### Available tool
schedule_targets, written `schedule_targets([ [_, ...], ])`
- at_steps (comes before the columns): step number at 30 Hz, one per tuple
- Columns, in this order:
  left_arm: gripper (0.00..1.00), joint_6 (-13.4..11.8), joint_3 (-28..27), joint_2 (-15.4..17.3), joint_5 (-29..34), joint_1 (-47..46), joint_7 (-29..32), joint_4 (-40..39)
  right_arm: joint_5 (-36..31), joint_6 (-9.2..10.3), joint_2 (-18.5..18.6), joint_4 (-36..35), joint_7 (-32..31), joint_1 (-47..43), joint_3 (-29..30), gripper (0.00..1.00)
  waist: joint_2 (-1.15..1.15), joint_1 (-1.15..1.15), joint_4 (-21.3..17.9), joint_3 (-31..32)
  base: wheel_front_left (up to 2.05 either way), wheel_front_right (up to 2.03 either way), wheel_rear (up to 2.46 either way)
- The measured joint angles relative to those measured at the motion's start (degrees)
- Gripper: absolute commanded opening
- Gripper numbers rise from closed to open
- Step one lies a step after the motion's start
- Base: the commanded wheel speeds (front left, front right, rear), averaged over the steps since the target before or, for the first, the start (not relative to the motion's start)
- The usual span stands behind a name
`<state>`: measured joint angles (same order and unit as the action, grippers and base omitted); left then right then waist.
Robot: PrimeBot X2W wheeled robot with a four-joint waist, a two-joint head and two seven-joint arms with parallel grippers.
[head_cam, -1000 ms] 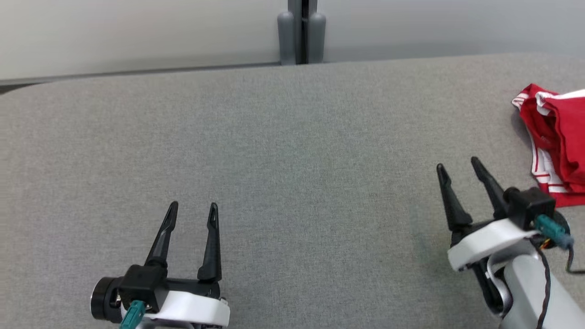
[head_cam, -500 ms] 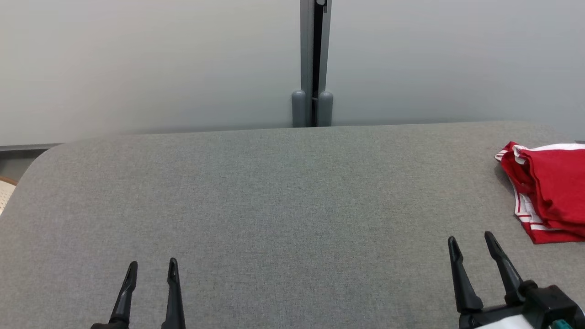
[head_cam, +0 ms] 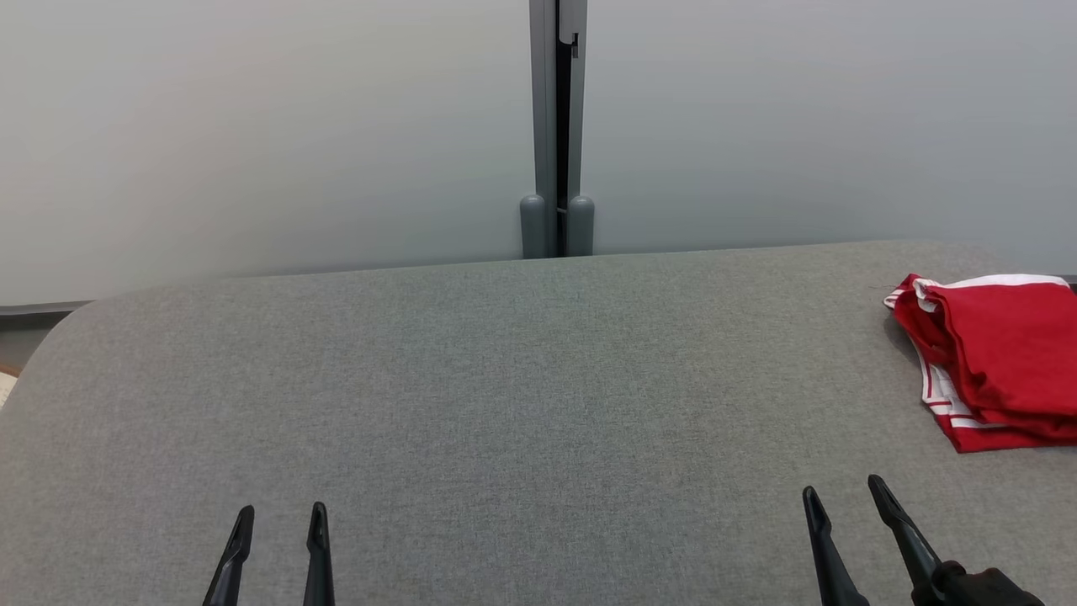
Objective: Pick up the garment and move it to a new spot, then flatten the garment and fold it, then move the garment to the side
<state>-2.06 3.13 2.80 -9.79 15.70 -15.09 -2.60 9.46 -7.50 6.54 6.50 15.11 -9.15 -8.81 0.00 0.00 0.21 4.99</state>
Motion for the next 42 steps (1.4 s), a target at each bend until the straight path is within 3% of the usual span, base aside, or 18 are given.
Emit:
schedule_targets([
  [16,1.00,0.57,0.64,0.01,0.77,-0.01,0.00,1.49,0.01,0.00,-0.42,-0.15,0.00,0.01,0.90,1.00,0.00,0.00,0.35,0.01,0.00,0.00,0.00],
  [17,0.00,0.56,0.71,0.01,0.98,-0.01,0.00,1.54,0.01,0.00,-0.42,-0.16,0.00,0.01,0.94,0.00,0.00,0.00,0.40,0.07,0.00,0.00,0.00],
  [22,0.00,0.55,1.03,-0.29,0.00,0.69,0.19,3.44,1.09,0.00,-0.69,1.62,-0.09,-0.96,0.69,0.00,0.00,0.00,0.41,0.02,0.00,0.00,0.00],
  [42,0.00,2.61,0.11,0.70,-22.49,-4.11,4.48,7.08,23.06,0.00,-0.60,3.19,-4.57,2.43,2.89,0.00,0.00,0.00,0.31,-0.82,0.00,0.00,0.00],
])
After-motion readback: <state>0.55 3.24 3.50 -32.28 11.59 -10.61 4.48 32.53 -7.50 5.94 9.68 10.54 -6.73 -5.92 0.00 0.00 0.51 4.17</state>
